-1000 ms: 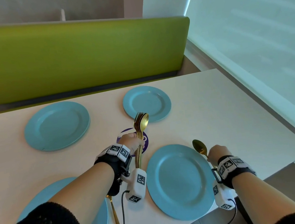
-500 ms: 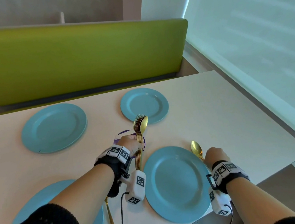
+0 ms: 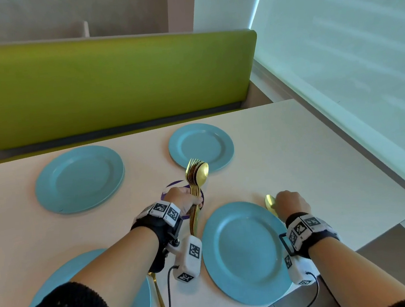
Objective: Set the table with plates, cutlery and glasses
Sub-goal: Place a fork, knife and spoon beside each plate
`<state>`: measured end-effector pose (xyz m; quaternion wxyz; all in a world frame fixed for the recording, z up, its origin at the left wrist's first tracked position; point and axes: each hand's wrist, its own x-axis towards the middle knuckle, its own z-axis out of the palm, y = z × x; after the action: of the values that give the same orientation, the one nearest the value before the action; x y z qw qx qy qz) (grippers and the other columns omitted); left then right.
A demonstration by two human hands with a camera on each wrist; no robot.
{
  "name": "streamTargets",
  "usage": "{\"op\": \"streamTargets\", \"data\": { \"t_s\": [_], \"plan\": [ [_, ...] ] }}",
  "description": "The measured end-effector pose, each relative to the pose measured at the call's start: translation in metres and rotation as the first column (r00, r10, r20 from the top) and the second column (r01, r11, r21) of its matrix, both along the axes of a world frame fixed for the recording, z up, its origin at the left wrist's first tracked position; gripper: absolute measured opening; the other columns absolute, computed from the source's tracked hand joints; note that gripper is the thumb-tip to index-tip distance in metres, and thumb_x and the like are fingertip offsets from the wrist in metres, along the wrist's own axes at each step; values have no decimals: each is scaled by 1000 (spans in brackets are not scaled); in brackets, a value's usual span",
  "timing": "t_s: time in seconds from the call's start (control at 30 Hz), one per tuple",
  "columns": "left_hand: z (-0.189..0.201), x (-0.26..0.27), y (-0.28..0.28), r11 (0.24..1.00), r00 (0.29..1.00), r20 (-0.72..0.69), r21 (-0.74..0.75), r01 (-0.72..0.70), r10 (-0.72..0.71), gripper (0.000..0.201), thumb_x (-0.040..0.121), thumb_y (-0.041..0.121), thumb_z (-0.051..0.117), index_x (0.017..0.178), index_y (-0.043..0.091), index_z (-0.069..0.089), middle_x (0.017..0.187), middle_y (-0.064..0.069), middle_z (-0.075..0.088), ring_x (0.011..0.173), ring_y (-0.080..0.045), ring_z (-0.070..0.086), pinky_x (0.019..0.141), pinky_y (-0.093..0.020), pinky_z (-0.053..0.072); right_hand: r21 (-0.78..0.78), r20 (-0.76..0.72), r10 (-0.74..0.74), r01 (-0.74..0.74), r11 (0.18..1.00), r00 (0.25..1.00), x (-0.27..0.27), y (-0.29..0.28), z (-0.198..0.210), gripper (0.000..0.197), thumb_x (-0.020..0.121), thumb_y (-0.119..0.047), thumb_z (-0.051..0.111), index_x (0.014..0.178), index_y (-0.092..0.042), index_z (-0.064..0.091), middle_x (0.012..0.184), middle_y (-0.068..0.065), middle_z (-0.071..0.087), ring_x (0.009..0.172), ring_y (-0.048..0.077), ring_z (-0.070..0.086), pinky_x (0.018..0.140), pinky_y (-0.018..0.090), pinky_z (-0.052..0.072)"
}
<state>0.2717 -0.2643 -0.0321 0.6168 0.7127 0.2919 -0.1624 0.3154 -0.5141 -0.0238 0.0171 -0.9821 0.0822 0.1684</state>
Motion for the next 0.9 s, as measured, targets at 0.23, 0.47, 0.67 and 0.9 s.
{"op": "streamTargets", "data": {
  "t_s": [0.23, 0.47, 0.67, 0.9],
  "plan": [
    [15, -14, 24, 990, 990, -34, -40, 134, -135, 14, 80, -3, 67, 72, 6, 60, 63, -7, 63, 57, -17, 59, 62, -27, 54, 256, 125, 270, -294, 921, 955, -31, 96, 30, 26, 92, -16, 52, 113, -18, 66, 115, 3, 67, 108, 24, 61, 90, 31, 49],
    [33, -41, 56, 949, 951, -25, -77, 306, -309, 15, 81, -8, 63, 70, 2, 61, 55, -7, 62, 46, -14, 59, 52, -22, 53, 282, 171, 502, -530, 799, 848, -67, 165, 38, 22, 91, -24, 56, 109, -26, 69, 116, 1, 63, 105, 20, 59, 83, 25, 45],
    [42, -59, 81, 923, 927, -25, -107, 369, -373, 14, 84, -12, 57, 76, -1, 59, 68, -12, 59, 59, -18, 56, 56, -22, 53, 276, 153, 535, -556, 784, 831, -79, 187, 44, 22, 89, -27, 61, 109, -25, 69, 115, -1, 64, 108, 18, 58, 85, 26, 45],
    [46, -60, 91, 902, 904, -36, -92, 422, -426, 15, 83, -11, 59, 74, 0, 62, 70, -11, 61, 63, -18, 58, 68, -27, 53, 310, 88, 583, -579, 755, 808, -77, 196, 46, 17, 91, -20, 57, 101, -23, 70, 103, 0, 69, 96, 16, 62, 85, 26, 48]
  ]
}}
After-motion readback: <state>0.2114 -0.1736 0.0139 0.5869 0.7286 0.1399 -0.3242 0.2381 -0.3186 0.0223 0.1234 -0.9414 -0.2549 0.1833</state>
